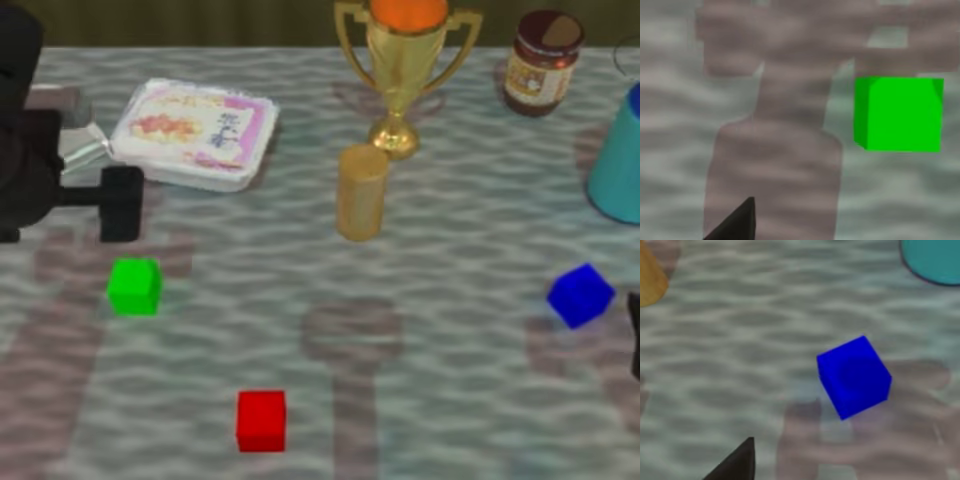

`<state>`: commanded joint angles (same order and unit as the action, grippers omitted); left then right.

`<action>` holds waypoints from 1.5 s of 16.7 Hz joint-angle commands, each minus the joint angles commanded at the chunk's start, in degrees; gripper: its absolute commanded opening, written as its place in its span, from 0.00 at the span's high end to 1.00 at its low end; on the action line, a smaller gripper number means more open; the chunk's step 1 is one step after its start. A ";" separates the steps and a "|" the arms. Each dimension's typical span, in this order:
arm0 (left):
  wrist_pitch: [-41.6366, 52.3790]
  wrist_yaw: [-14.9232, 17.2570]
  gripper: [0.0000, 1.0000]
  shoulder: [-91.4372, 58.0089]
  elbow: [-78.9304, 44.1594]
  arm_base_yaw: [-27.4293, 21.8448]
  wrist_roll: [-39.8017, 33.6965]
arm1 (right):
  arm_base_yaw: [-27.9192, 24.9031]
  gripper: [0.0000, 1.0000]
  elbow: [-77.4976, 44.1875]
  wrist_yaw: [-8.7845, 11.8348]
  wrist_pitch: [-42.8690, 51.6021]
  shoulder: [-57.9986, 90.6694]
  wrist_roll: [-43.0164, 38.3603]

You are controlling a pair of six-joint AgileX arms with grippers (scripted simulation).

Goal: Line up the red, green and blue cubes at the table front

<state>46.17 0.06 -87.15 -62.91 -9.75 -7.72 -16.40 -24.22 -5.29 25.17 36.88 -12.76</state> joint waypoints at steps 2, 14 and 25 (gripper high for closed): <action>4.23 0.02 0.00 -8.07 -5.96 -0.92 -0.72 | 4.57 0.00 7.82 1.09 -6.30 -10.92 3.99; 13.58 0.02 0.00 -26.45 -20.44 -3.03 -2.43 | 15.82 0.00 24.22 5.29 -25.17 -36.88 12.76; -0.44 0.07 0.00 -32.71 -12.79 -2.94 -2.24 | 15.82 0.00 24.22 5.29 -25.17 -36.88 12.76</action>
<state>45.73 0.12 -119.86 -75.69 -12.69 -9.97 -0.57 0.00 0.00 0.00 0.00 0.00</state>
